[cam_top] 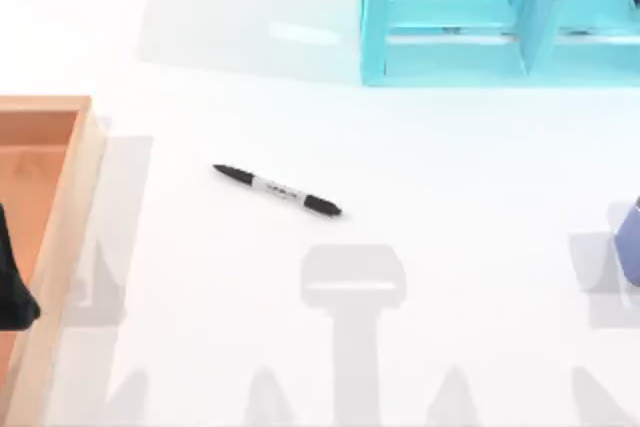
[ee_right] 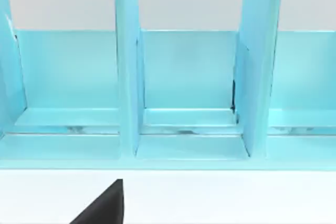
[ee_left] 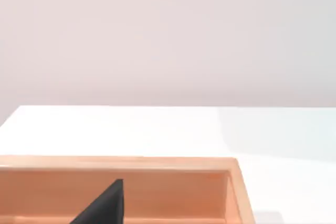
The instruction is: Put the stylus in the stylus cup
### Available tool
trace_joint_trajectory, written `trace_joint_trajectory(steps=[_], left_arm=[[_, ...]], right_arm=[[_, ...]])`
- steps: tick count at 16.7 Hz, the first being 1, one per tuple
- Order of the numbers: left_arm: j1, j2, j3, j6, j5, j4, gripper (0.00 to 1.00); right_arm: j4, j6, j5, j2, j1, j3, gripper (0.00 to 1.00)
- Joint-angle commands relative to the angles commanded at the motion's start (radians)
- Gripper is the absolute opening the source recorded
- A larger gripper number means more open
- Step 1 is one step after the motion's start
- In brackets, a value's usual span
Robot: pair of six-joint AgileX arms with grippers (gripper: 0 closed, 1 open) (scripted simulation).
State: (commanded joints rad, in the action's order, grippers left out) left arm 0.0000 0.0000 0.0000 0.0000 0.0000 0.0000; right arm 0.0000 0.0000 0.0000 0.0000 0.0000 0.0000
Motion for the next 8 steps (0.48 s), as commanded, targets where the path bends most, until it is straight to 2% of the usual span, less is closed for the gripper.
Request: trace_joint_trajectory(steps=[4,8], left_arm=[[0.0,0.0,0.0,0.0,0.0,0.0,1.0],[0.0,0.0,0.0,0.0,0.0,0.0,1.0]], right_arm=[[-0.011,-0.01,-0.004,0.028,0.014,0.022,1.0],[-0.071,-0.06,-0.017,0.195,0.088,0.157,1.0]])
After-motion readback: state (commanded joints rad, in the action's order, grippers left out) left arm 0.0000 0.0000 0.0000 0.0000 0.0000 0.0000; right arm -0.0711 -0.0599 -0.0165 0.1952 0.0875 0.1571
